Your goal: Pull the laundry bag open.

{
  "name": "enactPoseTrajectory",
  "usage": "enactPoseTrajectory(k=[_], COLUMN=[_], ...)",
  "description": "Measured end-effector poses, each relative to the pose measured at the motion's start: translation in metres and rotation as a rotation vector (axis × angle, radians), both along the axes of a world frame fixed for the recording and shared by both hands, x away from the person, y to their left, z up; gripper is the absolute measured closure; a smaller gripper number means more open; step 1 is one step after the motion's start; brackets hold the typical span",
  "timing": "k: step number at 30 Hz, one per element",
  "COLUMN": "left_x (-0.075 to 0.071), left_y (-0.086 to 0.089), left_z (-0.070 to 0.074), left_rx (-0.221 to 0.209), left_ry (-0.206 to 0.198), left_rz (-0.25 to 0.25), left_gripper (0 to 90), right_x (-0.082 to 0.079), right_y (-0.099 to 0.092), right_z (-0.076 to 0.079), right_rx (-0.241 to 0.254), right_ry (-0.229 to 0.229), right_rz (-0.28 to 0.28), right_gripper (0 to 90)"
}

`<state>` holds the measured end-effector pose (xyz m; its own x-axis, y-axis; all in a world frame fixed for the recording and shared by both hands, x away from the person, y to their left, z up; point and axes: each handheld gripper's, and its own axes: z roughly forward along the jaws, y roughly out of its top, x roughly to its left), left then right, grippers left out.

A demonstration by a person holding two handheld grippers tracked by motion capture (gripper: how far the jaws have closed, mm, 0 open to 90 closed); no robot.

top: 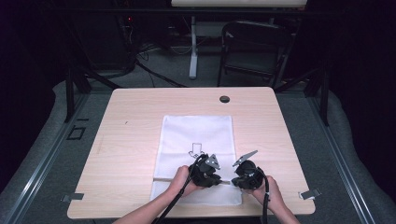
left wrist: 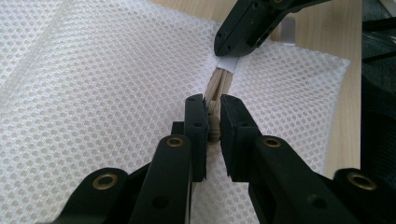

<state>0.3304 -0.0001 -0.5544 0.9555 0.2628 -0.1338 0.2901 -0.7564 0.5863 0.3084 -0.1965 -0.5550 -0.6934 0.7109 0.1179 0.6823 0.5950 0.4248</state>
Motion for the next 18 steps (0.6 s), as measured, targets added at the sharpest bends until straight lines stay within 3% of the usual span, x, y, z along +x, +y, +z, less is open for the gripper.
enactPoseTrajectory(k=[18], left_x=[0.000], left_y=[0.012], left_z=[0.004], left_rx=[-0.002], left_ry=[0.007], left_rz=[0.011], left_gripper=[81.8], right_x=[0.001], right_y=[-0.001], right_z=[0.000], right_rx=[0.007], right_ry=[0.005], right_rz=[0.005], right_gripper=[90.0])
